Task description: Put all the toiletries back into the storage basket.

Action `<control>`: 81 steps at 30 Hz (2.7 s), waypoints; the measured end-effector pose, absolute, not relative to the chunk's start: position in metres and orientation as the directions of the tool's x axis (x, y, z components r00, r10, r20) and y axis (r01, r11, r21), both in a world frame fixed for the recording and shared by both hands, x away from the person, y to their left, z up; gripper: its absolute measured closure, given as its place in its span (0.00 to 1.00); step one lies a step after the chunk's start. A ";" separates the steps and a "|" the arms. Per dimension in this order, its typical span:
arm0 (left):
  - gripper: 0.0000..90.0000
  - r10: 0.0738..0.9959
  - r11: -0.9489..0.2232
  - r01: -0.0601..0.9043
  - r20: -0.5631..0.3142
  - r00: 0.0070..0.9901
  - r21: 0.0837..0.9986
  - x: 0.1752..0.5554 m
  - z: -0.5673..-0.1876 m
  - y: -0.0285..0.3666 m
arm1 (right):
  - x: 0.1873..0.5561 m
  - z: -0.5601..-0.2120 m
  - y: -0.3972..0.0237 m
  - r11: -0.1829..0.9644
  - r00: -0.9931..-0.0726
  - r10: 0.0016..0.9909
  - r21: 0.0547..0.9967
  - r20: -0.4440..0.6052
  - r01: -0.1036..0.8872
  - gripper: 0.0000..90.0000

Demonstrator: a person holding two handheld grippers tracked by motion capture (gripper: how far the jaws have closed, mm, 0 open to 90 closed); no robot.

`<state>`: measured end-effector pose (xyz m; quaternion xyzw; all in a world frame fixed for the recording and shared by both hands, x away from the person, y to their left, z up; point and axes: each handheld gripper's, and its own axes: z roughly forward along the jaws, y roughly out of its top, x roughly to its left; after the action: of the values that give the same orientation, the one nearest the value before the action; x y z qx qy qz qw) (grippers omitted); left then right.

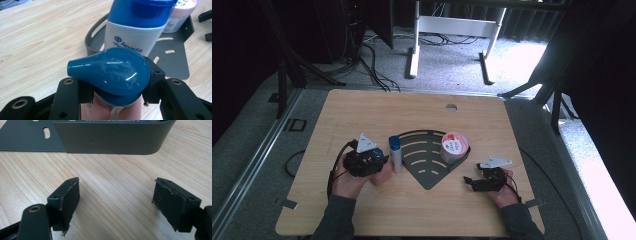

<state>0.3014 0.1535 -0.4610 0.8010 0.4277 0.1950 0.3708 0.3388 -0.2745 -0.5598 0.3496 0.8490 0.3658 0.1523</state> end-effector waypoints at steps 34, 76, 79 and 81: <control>0.59 0.837 -0.348 0.526 0.004 0.547 0.776 0.300 -0.447 0.159 | 0.339 -0.560 -0.275 0.488 -0.710 0.705 0.728 -0.003 0.482 0.24; 0.59 0.730 -0.414 0.460 -0.015 0.683 0.785 0.275 -0.428 0.134 | 0.339 -0.560 -0.274 0.490 -0.711 0.703 0.727 -0.003 0.481 0.23; 0.59 0.717 -0.421 0.457 -0.021 0.697 0.784 0.274 -0.428 0.130 | 0.339 -0.560 -0.274 0.490 -0.711 0.703 0.727 -0.003 0.481 0.23; 0.59 0.709 -0.429 0.454 -0.021 0.705 0.781 0.273 -0.429 0.127 | 0.339 -0.560 -0.275 0.490 -0.711 0.703 0.727 -0.003 0.481 0.23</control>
<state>0.2730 0.1268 -0.4287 0.8303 0.3500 0.1576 0.4040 0.3390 -0.2745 -0.5597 0.3484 0.8497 0.3656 0.1519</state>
